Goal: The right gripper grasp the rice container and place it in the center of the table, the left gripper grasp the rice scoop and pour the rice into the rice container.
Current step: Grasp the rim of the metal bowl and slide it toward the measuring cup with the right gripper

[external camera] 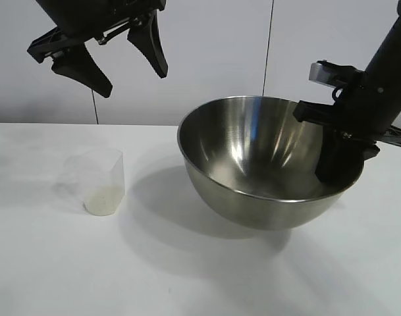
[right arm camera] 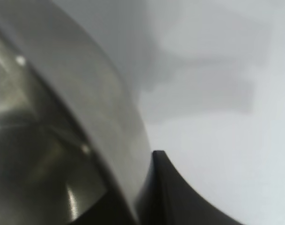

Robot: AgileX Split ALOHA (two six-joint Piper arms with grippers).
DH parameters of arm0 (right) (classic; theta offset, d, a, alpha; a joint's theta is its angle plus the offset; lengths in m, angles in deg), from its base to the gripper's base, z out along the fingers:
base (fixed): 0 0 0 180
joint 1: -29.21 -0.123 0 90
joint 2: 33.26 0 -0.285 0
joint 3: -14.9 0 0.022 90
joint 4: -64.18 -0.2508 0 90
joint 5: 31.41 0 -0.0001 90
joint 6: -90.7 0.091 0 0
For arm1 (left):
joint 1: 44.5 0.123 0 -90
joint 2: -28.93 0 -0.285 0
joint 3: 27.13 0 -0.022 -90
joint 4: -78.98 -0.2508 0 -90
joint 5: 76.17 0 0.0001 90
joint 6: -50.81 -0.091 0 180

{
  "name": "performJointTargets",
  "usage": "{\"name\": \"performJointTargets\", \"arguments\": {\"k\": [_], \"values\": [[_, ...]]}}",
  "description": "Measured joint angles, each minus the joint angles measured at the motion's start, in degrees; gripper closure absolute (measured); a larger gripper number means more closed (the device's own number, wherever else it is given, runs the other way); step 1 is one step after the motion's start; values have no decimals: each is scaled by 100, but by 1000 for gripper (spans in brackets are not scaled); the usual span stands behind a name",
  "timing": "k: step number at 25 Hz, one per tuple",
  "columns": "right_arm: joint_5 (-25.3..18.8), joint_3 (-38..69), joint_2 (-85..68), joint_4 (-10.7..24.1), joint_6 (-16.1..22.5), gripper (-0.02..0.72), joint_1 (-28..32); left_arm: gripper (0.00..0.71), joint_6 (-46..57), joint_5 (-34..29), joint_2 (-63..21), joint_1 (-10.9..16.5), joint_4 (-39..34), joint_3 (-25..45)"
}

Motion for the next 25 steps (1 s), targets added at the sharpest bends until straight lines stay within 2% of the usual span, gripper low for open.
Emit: {"name": "performJointTargets", "arguments": {"k": [10,17,19,23,25], "values": [[773,-5,407,-53,668,692,-939,123,0,1,0,0,0,0],[961,-5,607,-67,860,675,-999,123,0,6,0,0,0,0],[998,-5,595,-113,892,624,-999,123,0,6,0,0,0,0],[961,-126,543,-155,892,419,-982,123,0,6,0,0,0,0],[865,-178,529,-155,904,347,-961,123,0,6,0,0,0,0]]}}
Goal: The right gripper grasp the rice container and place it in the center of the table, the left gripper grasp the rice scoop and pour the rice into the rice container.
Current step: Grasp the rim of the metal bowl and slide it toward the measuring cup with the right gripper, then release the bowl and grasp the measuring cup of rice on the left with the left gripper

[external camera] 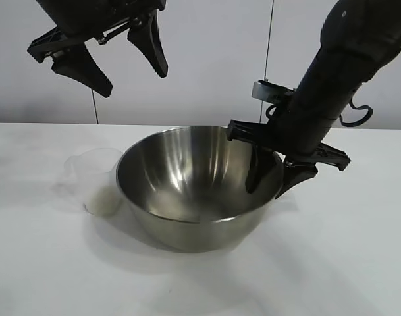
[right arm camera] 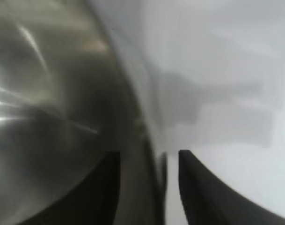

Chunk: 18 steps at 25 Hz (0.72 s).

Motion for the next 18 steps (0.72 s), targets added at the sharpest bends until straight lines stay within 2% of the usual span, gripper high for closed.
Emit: {"name": "performJointTargets", "arguments": {"k": [4,8,10,13,15,18], "values": [[-475,-231,0,84,30,313,64,123,0,0,0,0,0,0],[-1179,-821,-51,616,86,312,268,123,0,19,0,0,0,0],[-1644,-1234,-137,951,136,312,433,123,0,55,0,0,0,0],[-2426,-1972,-274,1267,136,312,770,123,0,87,0,0,0,0],[-2687,-2431,-369,1300,149,312,1020,123,0,92,0,0,0,0],[-2768,-2834,-581,1201,172,312,1240,123,0,92,0,0,0,0]]}}
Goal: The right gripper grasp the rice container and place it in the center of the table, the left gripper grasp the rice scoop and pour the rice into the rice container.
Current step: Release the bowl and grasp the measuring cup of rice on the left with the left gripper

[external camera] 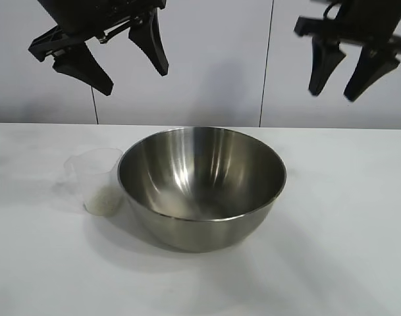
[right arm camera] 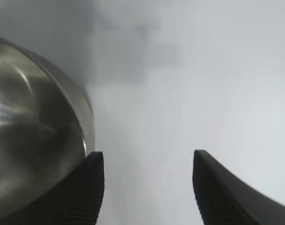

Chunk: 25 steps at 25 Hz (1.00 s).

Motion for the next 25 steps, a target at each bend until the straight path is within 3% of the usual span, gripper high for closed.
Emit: {"name": "performJointTargets", "arguments": {"k": [9,16,25], "values": [[-122,-79,-81,-876,-8,312,-127,123,0,0,0,0,0,0],[-122,-68,-11,-916,-8,312,-175,123,0,34,0,0,0,0],[-116,45,540,-963,10,312,-542,123,0,533,0,5,0,0]]}}
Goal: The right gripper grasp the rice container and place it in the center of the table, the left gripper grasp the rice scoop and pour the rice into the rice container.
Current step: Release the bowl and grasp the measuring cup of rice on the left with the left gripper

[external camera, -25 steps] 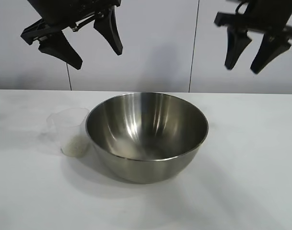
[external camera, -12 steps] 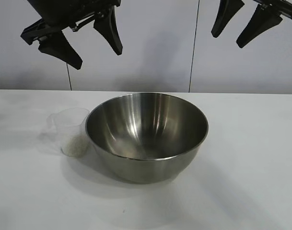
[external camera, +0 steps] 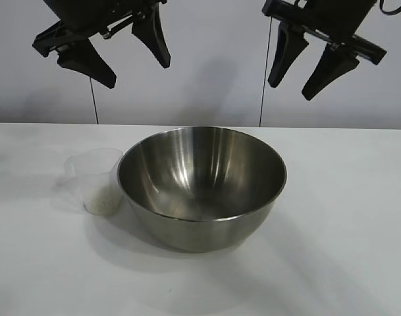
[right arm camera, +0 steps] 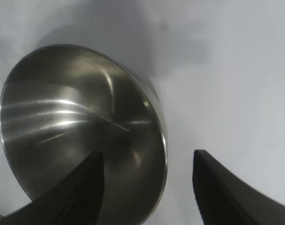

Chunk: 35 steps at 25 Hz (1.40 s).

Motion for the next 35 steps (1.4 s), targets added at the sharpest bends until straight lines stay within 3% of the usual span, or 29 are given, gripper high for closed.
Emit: {"name": "performJointTargets", "arguments": {"k": [9,12,16,21,23,25,31,35], "values": [[4,0,7,24,-18,312,-14,123,-177,427,-16,0,-408,36],[4,0,7,71,-18,312,-14,123,-360,933,-240,0,-627,594],[6,0,7,179,-18,312,-14,123,-532,2696,-982,-5,-648,2251],[11,0,7,286,-22,312,-14,123,-563,5854,-1970,-211,-648,4785],[6,0,7,286,-22,312,-14,123,-614,7170,-2130,-241,-648,5579],[11,0,7,292,-22,312,-14,125,-916,8026,-2160,-241,-621,6138],[16,0,7,297,-44,312,-14,242,-2032,9281,-2164,-241,-609,7092],[20,0,7,297,-43,312,-14,265,-1743,9814,-2171,-131,-622,7341]]}}
